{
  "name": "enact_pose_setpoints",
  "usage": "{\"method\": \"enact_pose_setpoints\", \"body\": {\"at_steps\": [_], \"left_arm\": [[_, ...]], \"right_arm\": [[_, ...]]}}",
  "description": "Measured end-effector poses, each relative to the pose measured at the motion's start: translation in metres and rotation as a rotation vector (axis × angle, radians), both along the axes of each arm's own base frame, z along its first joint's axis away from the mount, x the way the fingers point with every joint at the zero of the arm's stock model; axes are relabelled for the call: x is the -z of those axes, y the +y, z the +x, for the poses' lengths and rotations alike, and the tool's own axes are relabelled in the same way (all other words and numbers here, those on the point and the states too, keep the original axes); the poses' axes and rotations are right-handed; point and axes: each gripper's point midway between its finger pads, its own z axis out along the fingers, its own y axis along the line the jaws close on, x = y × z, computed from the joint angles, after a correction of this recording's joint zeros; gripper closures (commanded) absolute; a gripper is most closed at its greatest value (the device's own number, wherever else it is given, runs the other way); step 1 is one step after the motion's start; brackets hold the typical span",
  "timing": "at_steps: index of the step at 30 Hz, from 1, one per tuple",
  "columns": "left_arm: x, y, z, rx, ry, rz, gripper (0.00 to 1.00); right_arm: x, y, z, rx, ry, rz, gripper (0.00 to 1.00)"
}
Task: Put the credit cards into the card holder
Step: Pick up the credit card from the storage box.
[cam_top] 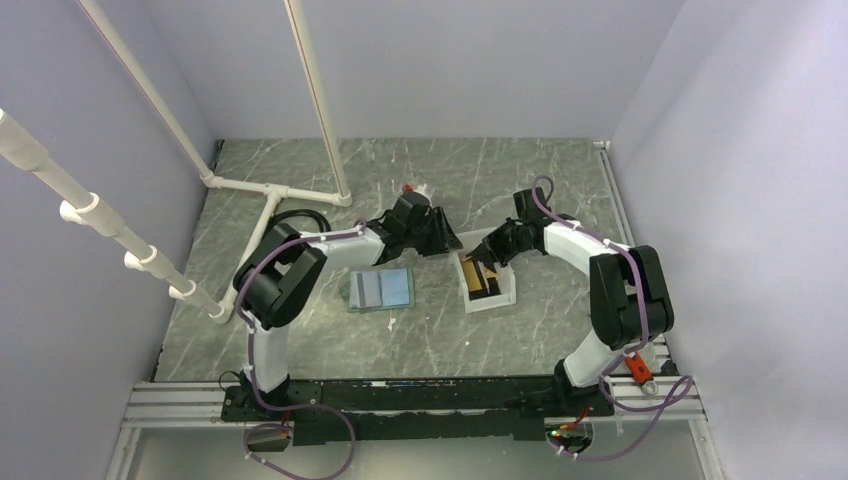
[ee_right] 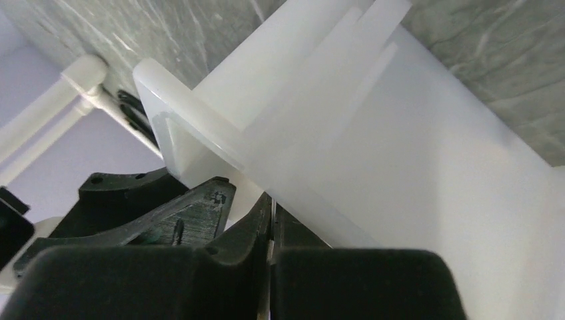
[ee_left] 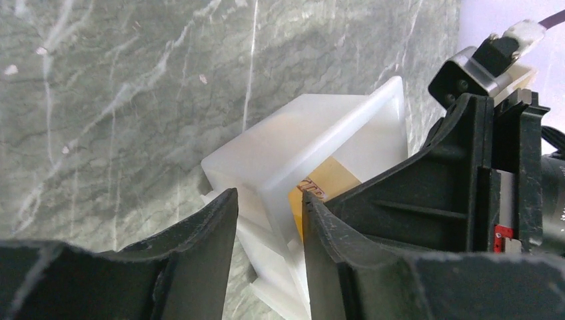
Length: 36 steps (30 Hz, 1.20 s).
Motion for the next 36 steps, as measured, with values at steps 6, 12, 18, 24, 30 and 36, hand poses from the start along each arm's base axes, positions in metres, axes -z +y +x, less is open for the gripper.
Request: {"method": "enact_pose_setpoints", "body": {"at_steps": [6,12,18,24,30,36], "left_arm": [[0.004,-0.016,-0.001,0.018,0.041,-0.076,0.51],[0.002,-0.039,0.009,0.062,0.048,-0.134,0.43],[-0.001,-0.039,-0.003,0.135,0.031,-0.121,0.25],[-0.027,-0.018,-0.024,0.195,-0.023,-0.061,0.26],[-0.079,-0.018,-0.024,0.303,-0.198,-0.081,0.18],[-0.114,-0.044,-0.017,0.510,-0.218,-0.261,0.15]], "right_arm": [[0.009,-0.023,0.000,-0.089,-0.034,-0.154,1.00],[0.015,-0.072,0.020,-0.152,-0.165,-0.383,1.00],[-0.001,-0.087,0.021,-0.308,-0.308,-0.473,1.00],[-0.038,-0.084,0.006,-0.406,-0.493,-0.471,1.00],[-0.049,-0.080,-0.003,-0.451,-0.655,-0.411,1.00],[-0.045,-0.079,-0.032,-0.427,-0.823,-0.353,1.00]]}}
